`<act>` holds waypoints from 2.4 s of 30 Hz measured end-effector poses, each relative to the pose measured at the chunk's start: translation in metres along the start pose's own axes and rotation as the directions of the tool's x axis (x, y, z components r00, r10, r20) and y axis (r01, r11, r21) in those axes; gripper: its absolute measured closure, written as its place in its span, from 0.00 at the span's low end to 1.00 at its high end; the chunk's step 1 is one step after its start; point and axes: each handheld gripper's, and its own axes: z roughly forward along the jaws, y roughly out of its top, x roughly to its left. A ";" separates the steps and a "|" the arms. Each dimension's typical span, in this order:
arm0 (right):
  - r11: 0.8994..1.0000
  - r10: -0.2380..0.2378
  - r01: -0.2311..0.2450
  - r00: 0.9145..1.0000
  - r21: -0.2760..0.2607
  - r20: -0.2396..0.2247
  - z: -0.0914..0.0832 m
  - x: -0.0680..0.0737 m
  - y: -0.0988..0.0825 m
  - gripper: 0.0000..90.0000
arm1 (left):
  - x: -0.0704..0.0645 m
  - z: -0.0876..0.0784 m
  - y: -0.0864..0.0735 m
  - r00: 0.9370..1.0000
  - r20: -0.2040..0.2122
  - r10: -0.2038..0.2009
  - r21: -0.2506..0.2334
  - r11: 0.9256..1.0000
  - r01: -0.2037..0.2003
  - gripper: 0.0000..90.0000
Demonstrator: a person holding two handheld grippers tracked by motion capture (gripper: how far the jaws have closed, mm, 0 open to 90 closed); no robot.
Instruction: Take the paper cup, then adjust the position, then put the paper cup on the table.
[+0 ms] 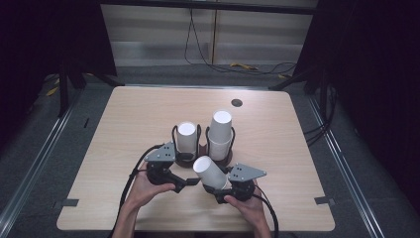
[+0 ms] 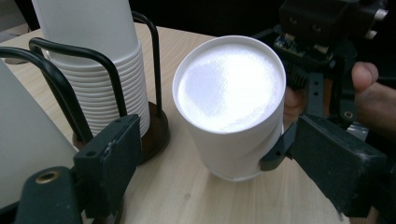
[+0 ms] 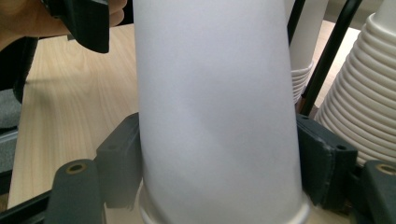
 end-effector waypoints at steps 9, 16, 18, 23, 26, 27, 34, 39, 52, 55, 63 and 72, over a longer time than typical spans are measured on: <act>0.997 -0.020 0.021 1.000 0.079 -0.018 -0.001 -0.004 0.008 0.29 | 0.003 -0.001 0.004 1.000 -0.011 0.023 0.053 0.998 -0.023 0.18; 0.994 -0.033 0.036 0.999 0.107 -0.025 -0.002 -0.007 0.014 0.29 | 0.004 -0.004 0.011 0.999 -0.001 0.050 0.073 0.996 -0.050 0.18; 0.993 -0.038 0.041 0.999 0.114 -0.031 -0.002 -0.007 0.015 0.29 | 0.005 -0.005 0.012 0.998 -0.003 0.058 0.084 0.995 -0.057 0.18; 0.985 -0.065 0.070 0.997 0.160 -0.038 -0.002 -0.008 0.020 0.30 | 0.008 -0.005 0.012 0.998 0.010 0.060 0.103 0.993 -0.061 0.17; 0.976 -0.079 0.087 0.996 0.198 -0.046 -0.002 -0.010 0.024 0.30 | 0.010 -0.005 0.013 0.998 0.011 0.063 0.118 0.991 -0.064 0.17; 0.974 -0.083 0.092 0.995 0.205 -0.051 -0.001 -0.010 0.025 0.30 | 0.010 -0.005 0.013 0.998 0.011 0.066 0.125 0.990 -0.067 0.17; 0.960 -0.105 0.119 0.992 0.252 -0.068 0.001 -0.010 0.030 0.30 | 0.010 -0.005 0.013 0.997 0.016 0.079 0.143 0.986 -0.081 0.18; 0.943 -0.133 0.150 0.988 0.298 -0.075 0.002 -0.011 0.034 0.30 | 0.011 -0.003 0.012 0.997 0.014 0.074 0.150 0.986 -0.075 0.18; 0.907 -0.184 0.206 0.978 0.368 -0.094 0.005 -0.012 0.047 0.30 | 0.012 -0.001 0.013 0.997 0.017 0.077 0.173 0.982 -0.079 0.18; 0.890 -0.208 0.232 0.973 0.393 -0.103 0.008 -0.011 0.051 0.30 | 0.013 0.000 0.015 0.997 0.011 0.078 0.193 0.978 -0.079 0.18; 0.867 -0.234 0.258 0.966 0.427 -0.110 0.011 -0.010 0.056 0.30 | 0.012 -0.001 0.016 0.996 0.011 0.091 0.202 0.975 -0.091 0.19; 0.808 -0.273 0.307 0.952 0.503 -0.142 0.020 -0.008 0.061 0.31 | 0.012 0.002 0.015 0.995 0.036 0.090 0.252 0.963 -0.096 0.20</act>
